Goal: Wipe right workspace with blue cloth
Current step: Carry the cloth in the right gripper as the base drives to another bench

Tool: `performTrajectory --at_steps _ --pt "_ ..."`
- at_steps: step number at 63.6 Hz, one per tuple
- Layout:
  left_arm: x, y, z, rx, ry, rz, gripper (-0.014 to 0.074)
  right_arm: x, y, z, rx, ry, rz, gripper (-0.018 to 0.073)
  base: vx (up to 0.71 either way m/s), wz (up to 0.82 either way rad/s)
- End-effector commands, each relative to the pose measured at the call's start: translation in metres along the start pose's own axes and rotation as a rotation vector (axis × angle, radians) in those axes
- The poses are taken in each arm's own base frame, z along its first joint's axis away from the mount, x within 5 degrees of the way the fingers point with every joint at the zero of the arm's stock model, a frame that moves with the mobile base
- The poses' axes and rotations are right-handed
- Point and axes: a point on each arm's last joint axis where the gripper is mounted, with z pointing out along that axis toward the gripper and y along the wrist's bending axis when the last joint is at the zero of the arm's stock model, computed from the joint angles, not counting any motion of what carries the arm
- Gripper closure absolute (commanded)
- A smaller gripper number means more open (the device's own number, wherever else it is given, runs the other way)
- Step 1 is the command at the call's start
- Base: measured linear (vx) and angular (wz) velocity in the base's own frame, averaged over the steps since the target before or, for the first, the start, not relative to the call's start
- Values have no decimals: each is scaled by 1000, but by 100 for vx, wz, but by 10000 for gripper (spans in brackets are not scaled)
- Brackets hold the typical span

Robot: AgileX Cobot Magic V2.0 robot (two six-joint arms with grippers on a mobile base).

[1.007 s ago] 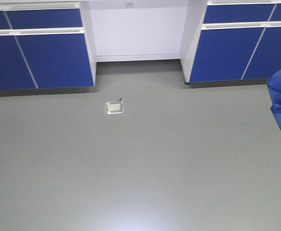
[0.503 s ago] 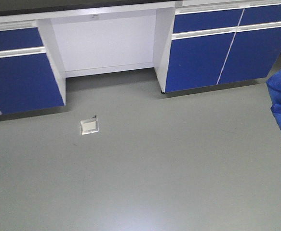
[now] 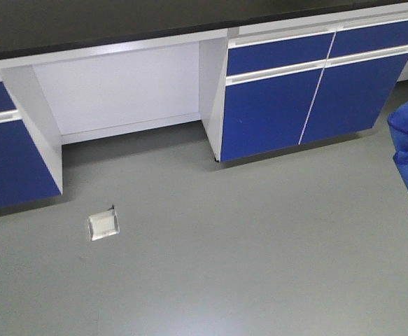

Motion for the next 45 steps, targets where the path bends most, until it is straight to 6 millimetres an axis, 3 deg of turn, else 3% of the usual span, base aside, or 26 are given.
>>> performTrajectory --at_steps 1,45 --pt "2 -1 1 9 -64 -8 602 -12 1 -1 -20 -41 -19 559 41 -6" --pt "2 -1 1 9 -64 -8 602 -12 1 -1 -20 -41 -19 559 43 15"
